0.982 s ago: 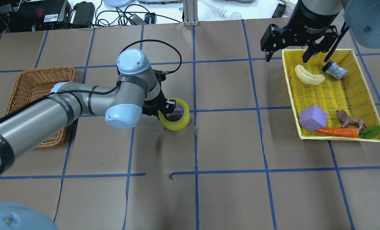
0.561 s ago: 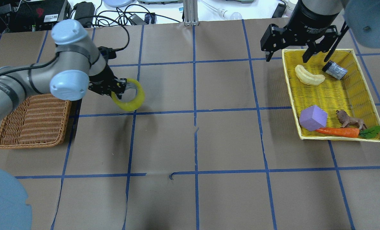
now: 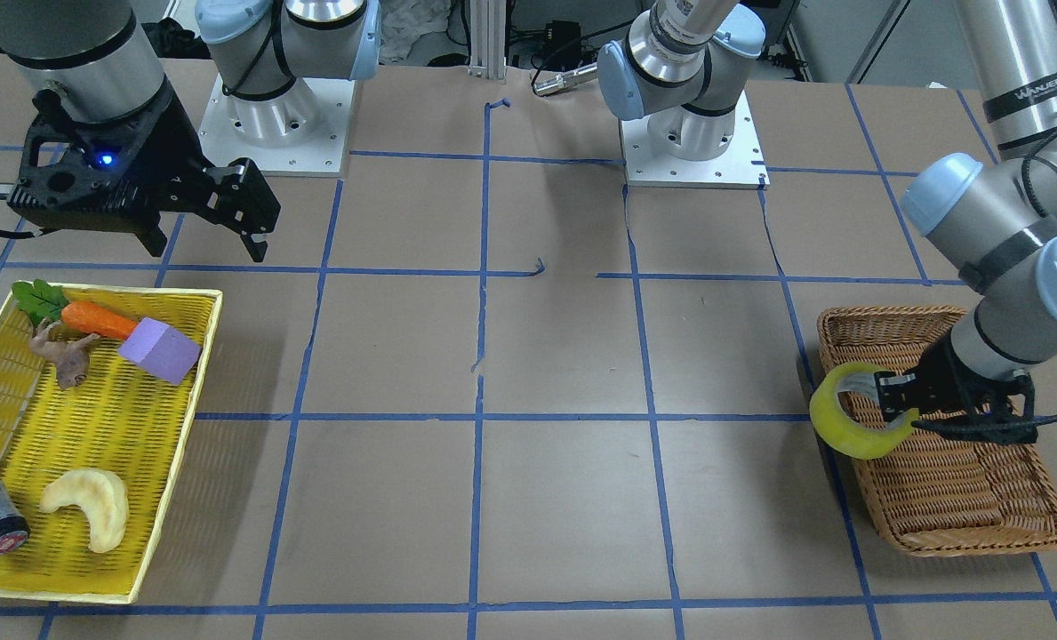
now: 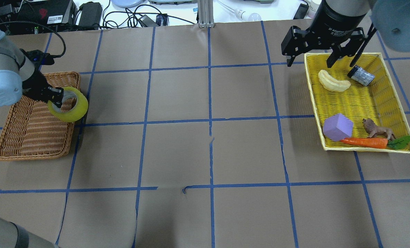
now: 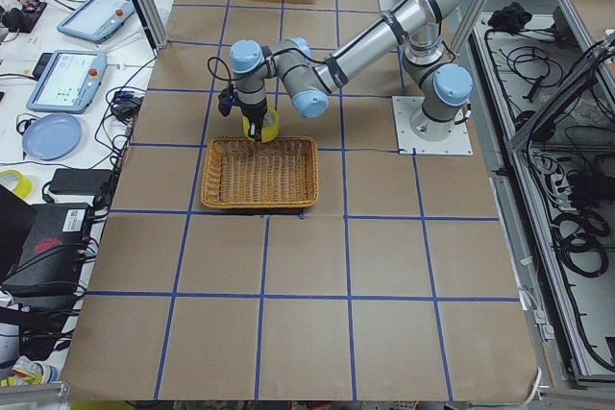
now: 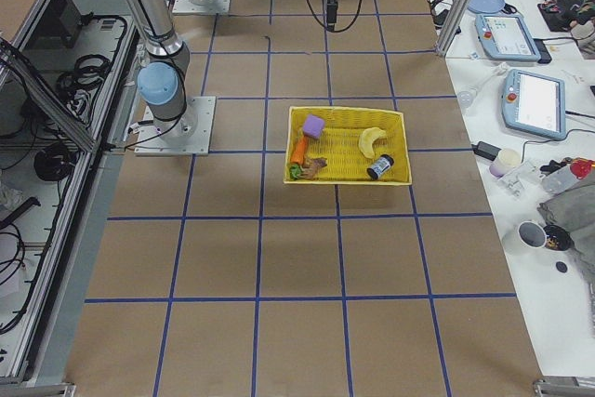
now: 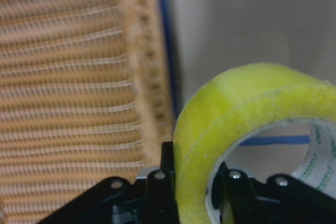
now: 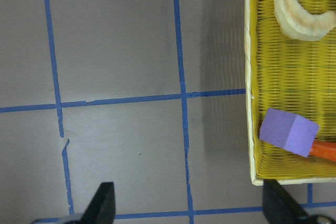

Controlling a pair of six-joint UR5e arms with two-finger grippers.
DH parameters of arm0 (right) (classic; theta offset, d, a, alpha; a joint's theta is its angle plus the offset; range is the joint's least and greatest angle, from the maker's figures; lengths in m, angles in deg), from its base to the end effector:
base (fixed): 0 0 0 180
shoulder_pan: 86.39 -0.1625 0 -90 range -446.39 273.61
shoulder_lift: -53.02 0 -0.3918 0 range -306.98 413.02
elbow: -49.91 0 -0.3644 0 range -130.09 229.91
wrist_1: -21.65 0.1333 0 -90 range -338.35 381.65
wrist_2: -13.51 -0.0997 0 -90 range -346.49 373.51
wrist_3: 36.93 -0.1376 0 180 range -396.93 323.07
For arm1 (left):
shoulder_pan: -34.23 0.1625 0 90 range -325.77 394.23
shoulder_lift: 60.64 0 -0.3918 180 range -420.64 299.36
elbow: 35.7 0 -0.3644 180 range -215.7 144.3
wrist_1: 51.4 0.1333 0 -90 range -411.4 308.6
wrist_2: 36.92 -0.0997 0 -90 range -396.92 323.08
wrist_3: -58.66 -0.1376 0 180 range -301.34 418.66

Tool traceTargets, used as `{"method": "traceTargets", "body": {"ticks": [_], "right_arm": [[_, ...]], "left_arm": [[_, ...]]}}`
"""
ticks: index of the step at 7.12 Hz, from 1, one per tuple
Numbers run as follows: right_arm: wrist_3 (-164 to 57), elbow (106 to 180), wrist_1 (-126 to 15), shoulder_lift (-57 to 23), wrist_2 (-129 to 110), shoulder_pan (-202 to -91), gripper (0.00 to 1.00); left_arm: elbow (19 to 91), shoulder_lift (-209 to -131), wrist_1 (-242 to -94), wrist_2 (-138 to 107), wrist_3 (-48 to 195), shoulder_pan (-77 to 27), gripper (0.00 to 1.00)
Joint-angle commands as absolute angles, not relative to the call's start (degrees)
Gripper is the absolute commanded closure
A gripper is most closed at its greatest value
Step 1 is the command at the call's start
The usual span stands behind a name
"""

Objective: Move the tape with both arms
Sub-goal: 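Lift the tape roll with the left gripper and carry it into the wicker basket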

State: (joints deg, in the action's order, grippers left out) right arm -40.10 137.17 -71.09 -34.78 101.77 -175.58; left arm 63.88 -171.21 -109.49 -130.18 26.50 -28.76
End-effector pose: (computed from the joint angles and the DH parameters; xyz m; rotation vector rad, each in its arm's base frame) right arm 0.1306 -0.4887 0.4258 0.1066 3.1070 -0.0880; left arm 0.1410 -0.5529 0.2120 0.1369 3.0739 0.0021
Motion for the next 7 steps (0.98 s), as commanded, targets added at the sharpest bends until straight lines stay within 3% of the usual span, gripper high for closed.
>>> {"method": "traceTargets", "body": {"ticks": [1, 5, 6, 7], "right_arm": [[-40.1, 137.2, -71.1, -34.8, 101.8, -175.6, 0.0], [-40.1, 137.2, -71.0, -34.8, 101.8, -175.6, 0.0], [-40.1, 137.2, -71.0, -34.8, 101.8, -175.6, 0.0], [-40.1, 137.2, -71.0, -34.8, 101.8, -175.6, 0.0]], "left_arm": [[64.0, -171.7, -108.6, -129.3, 19.4, -23.5, 1.0], [64.6, -176.5, -103.8, -126.7, 12.3, -18.0, 1.0], [64.5, -177.3, -102.7, -126.1, 12.4, -18.1, 0.43], [64.1, -176.8, -101.1, -126.1, 12.8, -18.5, 0.0]]}}
